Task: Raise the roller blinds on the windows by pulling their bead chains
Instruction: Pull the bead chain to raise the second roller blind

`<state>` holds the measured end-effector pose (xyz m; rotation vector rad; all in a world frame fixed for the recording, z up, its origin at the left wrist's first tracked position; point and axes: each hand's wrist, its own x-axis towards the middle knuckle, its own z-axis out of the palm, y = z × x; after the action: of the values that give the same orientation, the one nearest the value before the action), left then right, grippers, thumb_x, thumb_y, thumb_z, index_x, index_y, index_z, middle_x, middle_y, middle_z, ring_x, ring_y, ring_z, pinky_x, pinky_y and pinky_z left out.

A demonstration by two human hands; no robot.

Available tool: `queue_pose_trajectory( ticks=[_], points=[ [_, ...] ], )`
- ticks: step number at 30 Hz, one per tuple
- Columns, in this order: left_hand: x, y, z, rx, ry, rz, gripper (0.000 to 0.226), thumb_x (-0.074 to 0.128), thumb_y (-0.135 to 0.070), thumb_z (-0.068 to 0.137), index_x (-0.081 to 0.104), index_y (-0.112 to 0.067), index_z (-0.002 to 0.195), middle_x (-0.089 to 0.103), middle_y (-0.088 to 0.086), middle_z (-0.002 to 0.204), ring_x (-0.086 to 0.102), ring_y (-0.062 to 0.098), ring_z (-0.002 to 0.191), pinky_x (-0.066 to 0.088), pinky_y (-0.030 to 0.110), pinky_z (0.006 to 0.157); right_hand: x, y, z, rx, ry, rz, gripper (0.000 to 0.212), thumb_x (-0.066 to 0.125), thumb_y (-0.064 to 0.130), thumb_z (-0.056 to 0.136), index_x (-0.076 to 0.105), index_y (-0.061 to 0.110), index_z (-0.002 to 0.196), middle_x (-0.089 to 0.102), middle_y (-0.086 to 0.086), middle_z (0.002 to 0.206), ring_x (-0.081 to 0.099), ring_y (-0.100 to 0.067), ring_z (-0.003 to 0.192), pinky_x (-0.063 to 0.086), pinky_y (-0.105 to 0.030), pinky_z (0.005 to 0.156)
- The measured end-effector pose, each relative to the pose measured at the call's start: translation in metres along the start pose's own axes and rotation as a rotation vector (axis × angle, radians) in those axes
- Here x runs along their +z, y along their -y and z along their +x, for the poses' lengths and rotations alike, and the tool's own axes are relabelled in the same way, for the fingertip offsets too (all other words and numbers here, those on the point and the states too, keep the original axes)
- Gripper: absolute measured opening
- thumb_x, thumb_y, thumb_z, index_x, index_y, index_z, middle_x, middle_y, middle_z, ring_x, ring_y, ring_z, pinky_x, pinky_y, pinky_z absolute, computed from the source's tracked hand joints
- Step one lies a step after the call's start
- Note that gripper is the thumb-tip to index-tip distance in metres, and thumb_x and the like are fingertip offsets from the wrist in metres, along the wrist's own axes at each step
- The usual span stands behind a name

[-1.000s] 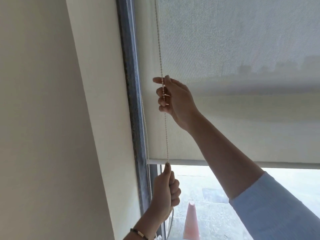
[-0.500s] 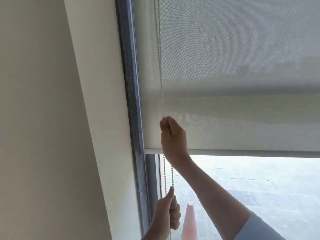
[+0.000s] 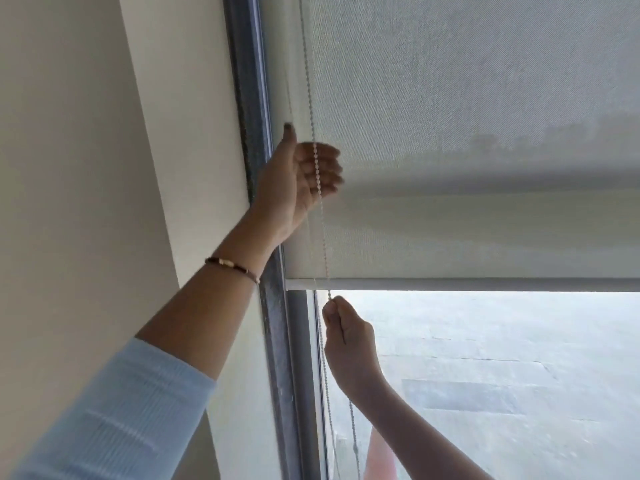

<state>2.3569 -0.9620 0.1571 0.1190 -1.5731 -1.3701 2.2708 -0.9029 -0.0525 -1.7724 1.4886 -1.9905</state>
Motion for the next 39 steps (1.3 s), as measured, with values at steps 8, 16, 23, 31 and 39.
queue_pose_trajectory(
  ticks=[8,16,23,31,39],
  points=[
    [0.032,-0.066,0.054,-0.002,-0.150,-0.077,0.058,0.042,-0.051,0.102,0.060,-0.011,0.064,0.053,0.003,0.058,0.049,0.017,0.050,0.046,0.027,0.056,0.002,-0.019,-0.035,0.051,0.049,-0.044,0.043,0.039,-0.003,0.096,0.033,0.031,0.070,0.034,0.010,0.056,0.027,-0.008,0.051,0.021,-0.018,0.048],
    [0.042,-0.099,0.069,0.038,-0.218,-0.114,0.055,0.034,-0.042,0.105,0.046,-0.017,0.058,0.031,-0.005,0.050,0.021,0.009,0.044,0.020,0.021,0.044,-0.001,-0.024,-0.059,0.137,0.129,-0.074,0.037,0.035,-0.002,0.096,0.033,0.024,0.070,0.034,0.011,0.054,0.027,-0.008,0.050,0.020,-0.017,0.048],
    [0.056,-0.083,0.047,0.101,-0.255,-0.140,0.051,0.044,-0.047,0.103,0.027,-0.028,0.058,0.018,-0.008,0.055,0.010,0.011,0.048,0.011,0.018,0.037,-0.010,-0.019,-0.079,0.236,0.209,-0.141,0.028,0.040,0.015,0.104,0.041,0.007,0.078,0.036,0.006,0.058,0.032,-0.008,0.050,0.029,-0.016,0.047],
    [0.046,-0.054,0.022,0.073,-0.257,-0.185,0.053,0.045,-0.049,0.101,0.026,-0.029,0.056,0.016,-0.008,0.053,0.009,0.010,0.046,0.011,0.017,0.034,-0.021,-0.020,-0.096,0.295,0.274,-0.214,0.021,0.045,0.009,0.103,0.056,0.002,0.086,0.036,-0.015,0.057,0.042,-0.011,0.059,0.030,-0.006,0.048],
    [0.055,-0.052,-0.010,0.092,-0.181,-0.232,0.052,0.041,-0.048,0.103,0.023,-0.028,0.059,0.017,-0.010,0.047,0.010,0.007,0.040,0.010,0.015,0.032,-0.015,-0.030,-0.092,0.478,0.359,0.116,0.023,0.046,0.014,0.095,0.058,-0.003,0.085,0.048,0.001,0.063,0.044,-0.011,0.059,0.038,-0.021,0.061]
  ],
)
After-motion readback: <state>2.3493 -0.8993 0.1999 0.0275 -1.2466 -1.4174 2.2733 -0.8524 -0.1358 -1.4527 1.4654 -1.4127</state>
